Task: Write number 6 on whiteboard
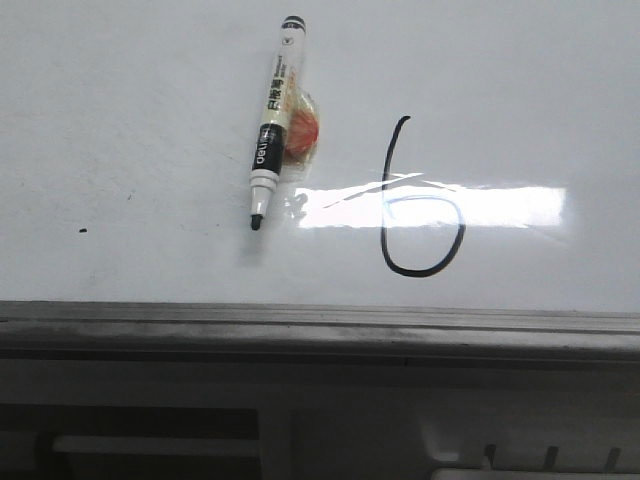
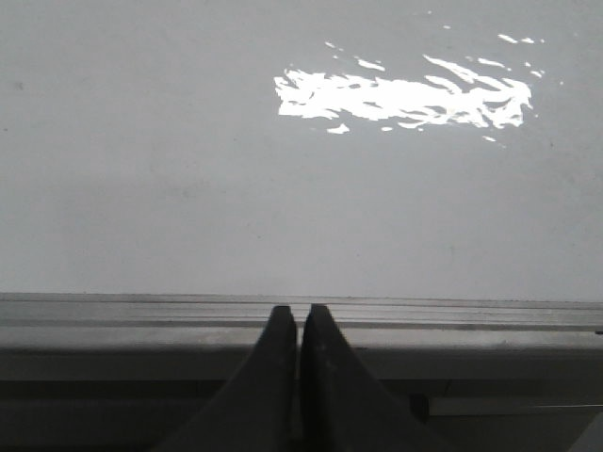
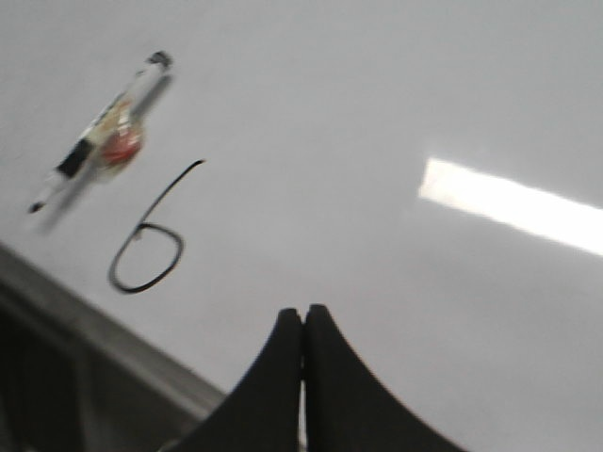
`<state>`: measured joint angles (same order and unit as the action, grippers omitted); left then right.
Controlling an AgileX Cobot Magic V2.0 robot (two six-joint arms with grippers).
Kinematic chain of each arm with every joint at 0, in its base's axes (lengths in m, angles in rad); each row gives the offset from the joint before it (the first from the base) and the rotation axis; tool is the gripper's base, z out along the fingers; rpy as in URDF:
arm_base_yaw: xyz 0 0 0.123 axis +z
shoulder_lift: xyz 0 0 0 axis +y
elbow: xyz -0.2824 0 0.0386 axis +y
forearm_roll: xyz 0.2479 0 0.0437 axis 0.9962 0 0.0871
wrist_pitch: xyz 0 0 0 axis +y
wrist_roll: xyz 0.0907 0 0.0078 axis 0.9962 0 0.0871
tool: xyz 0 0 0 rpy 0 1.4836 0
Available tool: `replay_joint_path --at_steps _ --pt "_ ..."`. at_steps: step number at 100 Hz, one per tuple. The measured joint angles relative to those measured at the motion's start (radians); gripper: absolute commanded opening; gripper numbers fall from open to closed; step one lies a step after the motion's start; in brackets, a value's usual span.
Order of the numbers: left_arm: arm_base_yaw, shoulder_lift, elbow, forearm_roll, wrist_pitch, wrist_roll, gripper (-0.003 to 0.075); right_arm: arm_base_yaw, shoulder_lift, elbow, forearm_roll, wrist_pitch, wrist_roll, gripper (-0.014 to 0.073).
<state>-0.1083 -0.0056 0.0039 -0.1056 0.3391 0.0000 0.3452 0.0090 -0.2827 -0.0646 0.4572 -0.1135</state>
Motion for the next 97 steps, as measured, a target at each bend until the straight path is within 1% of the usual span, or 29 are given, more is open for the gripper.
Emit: replay_joint_path --at_steps 6,13,21,30,41,97 --pt "0.000 0.000 0.000 0.000 0.000 0.000 -0.0019 -0.094 0.000 0.075 0.020 -0.099 0.008 -0.0064" --pt "0.000 0.000 0.000 0.000 0.000 0.000 -0.0019 -0.191 0.000 0.168 0.037 -0.156 0.034 -0.0064" --pt "0.000 0.000 0.000 0.000 0.000 0.000 -0.0019 -0.276 0.000 0.262 0.042 -0.171 0.073 -0.0064" --pt "0.000 0.000 0.000 0.000 0.001 0.000 -0.0019 -0.331 0.000 0.298 0.044 -0.161 0.094 -0.0064" --pt "0.000 0.000 0.000 0.002 0.001 0.000 -0.0019 -0.342 -0.012 0.298 0.036 -0.143 0.102 -0.0064" --pt "0.000 0.000 0.000 0.002 0.001 0.000 -0.0019 -0.344 -0.020 0.298 0.028 -0.141 0.102 -0.0064"
